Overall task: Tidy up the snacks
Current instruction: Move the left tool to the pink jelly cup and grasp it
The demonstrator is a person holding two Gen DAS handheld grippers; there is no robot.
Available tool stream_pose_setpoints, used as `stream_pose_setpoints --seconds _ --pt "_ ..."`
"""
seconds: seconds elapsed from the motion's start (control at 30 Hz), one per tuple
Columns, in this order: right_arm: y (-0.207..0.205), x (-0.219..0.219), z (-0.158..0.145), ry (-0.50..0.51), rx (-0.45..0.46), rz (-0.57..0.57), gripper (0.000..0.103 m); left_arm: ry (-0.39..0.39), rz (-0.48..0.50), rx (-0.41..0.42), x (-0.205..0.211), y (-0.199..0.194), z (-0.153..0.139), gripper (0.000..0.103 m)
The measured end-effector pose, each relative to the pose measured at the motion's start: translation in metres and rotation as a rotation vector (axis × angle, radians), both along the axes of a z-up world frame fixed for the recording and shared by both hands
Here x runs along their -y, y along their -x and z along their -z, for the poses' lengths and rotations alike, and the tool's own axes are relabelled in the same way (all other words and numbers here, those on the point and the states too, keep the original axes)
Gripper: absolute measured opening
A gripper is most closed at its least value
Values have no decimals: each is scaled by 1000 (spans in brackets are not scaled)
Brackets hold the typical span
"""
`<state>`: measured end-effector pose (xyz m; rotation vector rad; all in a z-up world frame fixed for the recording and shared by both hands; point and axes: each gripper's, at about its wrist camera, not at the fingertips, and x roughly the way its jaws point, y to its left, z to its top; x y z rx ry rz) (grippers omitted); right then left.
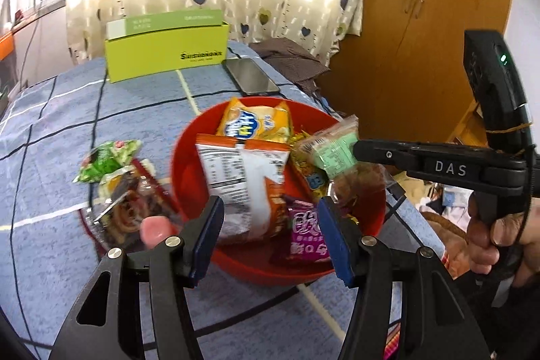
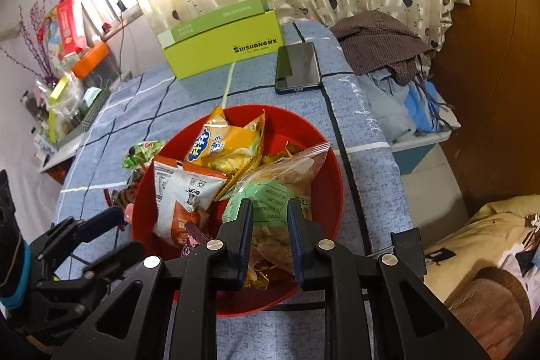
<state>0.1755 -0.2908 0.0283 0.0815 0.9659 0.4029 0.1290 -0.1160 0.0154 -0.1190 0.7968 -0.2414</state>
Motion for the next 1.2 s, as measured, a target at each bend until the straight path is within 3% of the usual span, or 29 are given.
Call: stream_pose_setpoints --seconds 0.37,0.67,1.2 --pt "21 -33 -26 -22 127 -84 23 19 -146 12 -61 29 -4 59" --pt "33 -65 -30 -28 141 -173 24 17 -190 0 -86 39 0 59" --pt "40 -80 -27 -41 131 -255 24 -15 -216 -54 -95 18 20 58"
